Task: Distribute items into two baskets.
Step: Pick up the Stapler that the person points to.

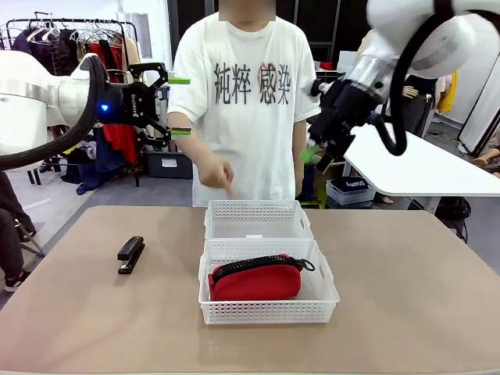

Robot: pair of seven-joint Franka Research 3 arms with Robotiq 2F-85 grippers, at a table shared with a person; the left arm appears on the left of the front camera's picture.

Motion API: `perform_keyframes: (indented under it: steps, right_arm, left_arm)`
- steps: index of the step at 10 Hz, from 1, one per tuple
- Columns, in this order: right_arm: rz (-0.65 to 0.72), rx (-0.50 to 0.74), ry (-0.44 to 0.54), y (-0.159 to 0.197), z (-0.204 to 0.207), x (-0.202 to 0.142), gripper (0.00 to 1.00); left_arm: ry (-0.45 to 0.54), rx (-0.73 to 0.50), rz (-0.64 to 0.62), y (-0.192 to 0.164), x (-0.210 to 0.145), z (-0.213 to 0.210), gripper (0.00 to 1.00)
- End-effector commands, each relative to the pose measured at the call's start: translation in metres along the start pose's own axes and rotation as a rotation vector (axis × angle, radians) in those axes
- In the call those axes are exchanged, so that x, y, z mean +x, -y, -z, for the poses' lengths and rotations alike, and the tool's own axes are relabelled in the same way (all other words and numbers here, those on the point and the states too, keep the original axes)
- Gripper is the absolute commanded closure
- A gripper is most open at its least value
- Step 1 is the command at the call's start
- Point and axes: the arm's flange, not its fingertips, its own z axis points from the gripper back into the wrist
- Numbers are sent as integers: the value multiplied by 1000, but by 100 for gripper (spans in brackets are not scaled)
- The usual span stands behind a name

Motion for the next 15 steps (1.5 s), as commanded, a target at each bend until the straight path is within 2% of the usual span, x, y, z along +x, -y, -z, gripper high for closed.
perform_keyframes:
  steps: [1, 4, 5, 6, 10, 11, 12, 13, 15]
  right_arm:
    - [99, 136, 184, 28, -21, -22, 0]
    - [200, 189, 350, 58, -51, -45, 0]
    - [152, 147, 347, 56, -51, -46, 0]
    - [207, 183, 276, 64, -59, -37, 0]
    - [206, 179, 291, 66, -57, -41, 0]
    - [316, 350, 262, 84, -75, -32, 0]
    - [402, 437, 294, 96, -86, -31, 0]
    - [437, 517, 267, 105, -99, -32, 0]
    - [520, 646, 322, 126, -118, -33, 0]
  left_arm:
    - [0, -2, 3, 2, 0, 0, 0]
    - [0, -2, 3, 2, 0, 0, 0]
    - [0, -2, 3, 2, 0, 0, 0]
    - [0, -2, 3, 2, 0, 0, 0]
    - [0, -2, 3, 2, 0, 0, 0]
    - [0, -2, 3, 2, 0, 0, 0]
    - [0, -2, 3, 2, 0, 0, 0]
    - [0, -2, 3, 2, 0, 0, 0]
    - [0, -2, 3, 2, 0, 0, 0]
